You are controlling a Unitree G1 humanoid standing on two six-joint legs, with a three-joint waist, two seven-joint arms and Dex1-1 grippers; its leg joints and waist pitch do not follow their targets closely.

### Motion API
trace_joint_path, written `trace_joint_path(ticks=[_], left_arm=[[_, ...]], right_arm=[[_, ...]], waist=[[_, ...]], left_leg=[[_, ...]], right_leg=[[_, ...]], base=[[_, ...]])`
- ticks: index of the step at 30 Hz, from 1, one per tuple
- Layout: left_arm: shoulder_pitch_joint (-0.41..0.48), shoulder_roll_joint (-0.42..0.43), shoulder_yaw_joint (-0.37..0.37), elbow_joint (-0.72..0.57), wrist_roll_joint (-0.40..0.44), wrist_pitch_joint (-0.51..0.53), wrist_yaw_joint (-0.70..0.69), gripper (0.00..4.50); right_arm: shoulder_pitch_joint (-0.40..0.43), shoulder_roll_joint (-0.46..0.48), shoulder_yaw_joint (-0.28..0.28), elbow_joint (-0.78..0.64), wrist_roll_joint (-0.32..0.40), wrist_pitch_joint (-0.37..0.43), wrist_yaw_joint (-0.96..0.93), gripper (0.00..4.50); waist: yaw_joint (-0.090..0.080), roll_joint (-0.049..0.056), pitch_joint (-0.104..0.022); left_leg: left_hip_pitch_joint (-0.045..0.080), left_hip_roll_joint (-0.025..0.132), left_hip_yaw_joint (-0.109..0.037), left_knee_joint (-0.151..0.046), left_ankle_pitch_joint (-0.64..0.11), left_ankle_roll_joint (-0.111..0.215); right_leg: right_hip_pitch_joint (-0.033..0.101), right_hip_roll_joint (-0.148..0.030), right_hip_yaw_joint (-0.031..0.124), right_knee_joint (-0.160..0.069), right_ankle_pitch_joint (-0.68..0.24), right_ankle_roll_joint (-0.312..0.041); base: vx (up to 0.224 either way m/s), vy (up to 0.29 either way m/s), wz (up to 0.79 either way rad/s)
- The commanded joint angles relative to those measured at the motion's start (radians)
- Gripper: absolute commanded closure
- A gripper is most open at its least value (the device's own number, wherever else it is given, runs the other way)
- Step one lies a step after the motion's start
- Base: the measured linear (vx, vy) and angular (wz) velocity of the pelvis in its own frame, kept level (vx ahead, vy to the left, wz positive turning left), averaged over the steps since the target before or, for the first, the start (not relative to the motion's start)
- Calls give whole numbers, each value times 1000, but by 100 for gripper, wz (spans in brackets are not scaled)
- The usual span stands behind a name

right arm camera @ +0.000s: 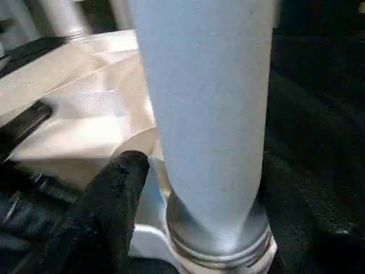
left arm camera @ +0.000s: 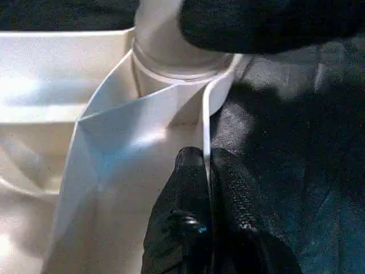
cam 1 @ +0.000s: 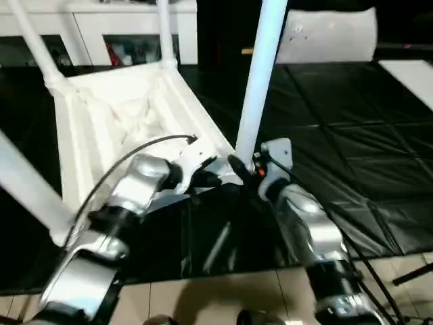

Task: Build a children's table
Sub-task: Rotate leg to tighten

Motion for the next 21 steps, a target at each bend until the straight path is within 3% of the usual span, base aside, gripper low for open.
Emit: trace_joint_path(ticks=[1,4,8,9,14,21], left_arm=[[15,-4,-45,-41,-43,-72,-100,450],[23,19,-54,-38,-40,-103,-136,450],[19,77,-82,14,-17,-219,-236,450],[16,85,-85,26,-22,-241,-261,450],[0,108,-104,53,-33,-285,-345,450],[-30,136,-150,70,-27,-311,-465,450]], right_arm=[[27,-20,89,-2,25,16,142,93],[31,-59,86,-15,38,13,205,80],[23,-161,66,-52,90,36,369,46],[18,-181,68,-54,100,38,408,36],[-4,-236,91,-42,128,24,529,36],[-79,-272,128,53,138,28,691,97]], waist=[[7,7,-69],[11,5,-69],[21,6,-60],[25,8,-62],[38,8,-64],[59,3,-68]], left_leg=[[-8,41,-11,-47,-20,129],[-8,42,-7,-45,-19,145],[1,48,-6,-51,-88,115],[5,51,-5,-51,-100,106],[6,55,-4,-50,-112,84],[4,53,-2,-45,-84,88]], right_leg=[[69,-85,54,-37,29,-248],[71,-88,53,-37,47,-262],[66,-84,53,-50,-99,-240],[63,-83,53,-50,-112,-239],[62,-84,51,-44,-104,-243],[62,-87,51,-39,-100,-246]], base=[[0,0,0],[0,0,0],[0,0,0],[0,0,0],[0,0,0],[0,0,0]])
